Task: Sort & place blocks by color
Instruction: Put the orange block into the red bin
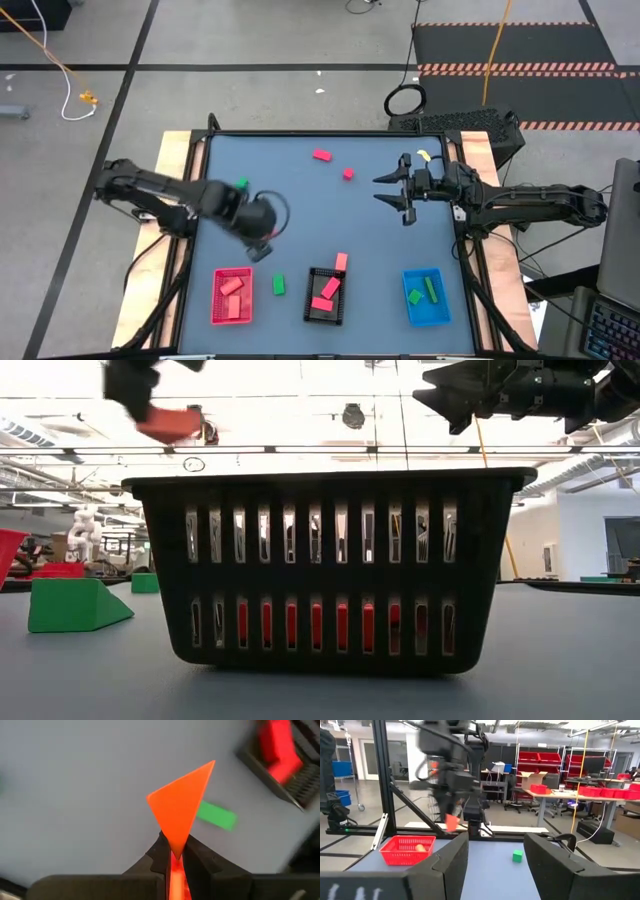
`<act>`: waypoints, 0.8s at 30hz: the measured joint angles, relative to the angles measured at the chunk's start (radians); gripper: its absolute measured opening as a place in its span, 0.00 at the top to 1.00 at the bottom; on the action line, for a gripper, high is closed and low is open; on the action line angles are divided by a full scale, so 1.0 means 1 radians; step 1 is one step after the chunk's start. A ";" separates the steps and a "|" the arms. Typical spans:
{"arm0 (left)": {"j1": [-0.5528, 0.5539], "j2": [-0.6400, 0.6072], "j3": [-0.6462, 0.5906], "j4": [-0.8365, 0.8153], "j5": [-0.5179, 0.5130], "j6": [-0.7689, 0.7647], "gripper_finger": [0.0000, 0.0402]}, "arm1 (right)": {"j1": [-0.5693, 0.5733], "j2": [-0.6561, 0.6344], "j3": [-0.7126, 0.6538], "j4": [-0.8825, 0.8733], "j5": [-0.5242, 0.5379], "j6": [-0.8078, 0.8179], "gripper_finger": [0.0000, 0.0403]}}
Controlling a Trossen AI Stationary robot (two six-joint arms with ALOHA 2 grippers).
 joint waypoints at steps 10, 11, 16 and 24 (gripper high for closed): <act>-0.396 -0.008 -0.001 -0.006 0.003 -0.469 0.90 | 0.000 0.000 0.000 0.005 -0.001 0.031 0.54; -0.429 -0.006 -0.001 -0.006 -0.001 -0.505 0.90 | 0.000 0.000 0.000 0.005 -0.001 0.034 0.54; -0.565 0.000 -0.040 0.041 -0.011 -0.674 0.90 | 0.000 0.000 0.000 0.008 -0.002 0.039 0.54; -0.659 0.063 -0.108 0.103 -0.001 -0.786 0.90 | 0.002 0.000 0.000 0.008 -0.002 0.056 0.54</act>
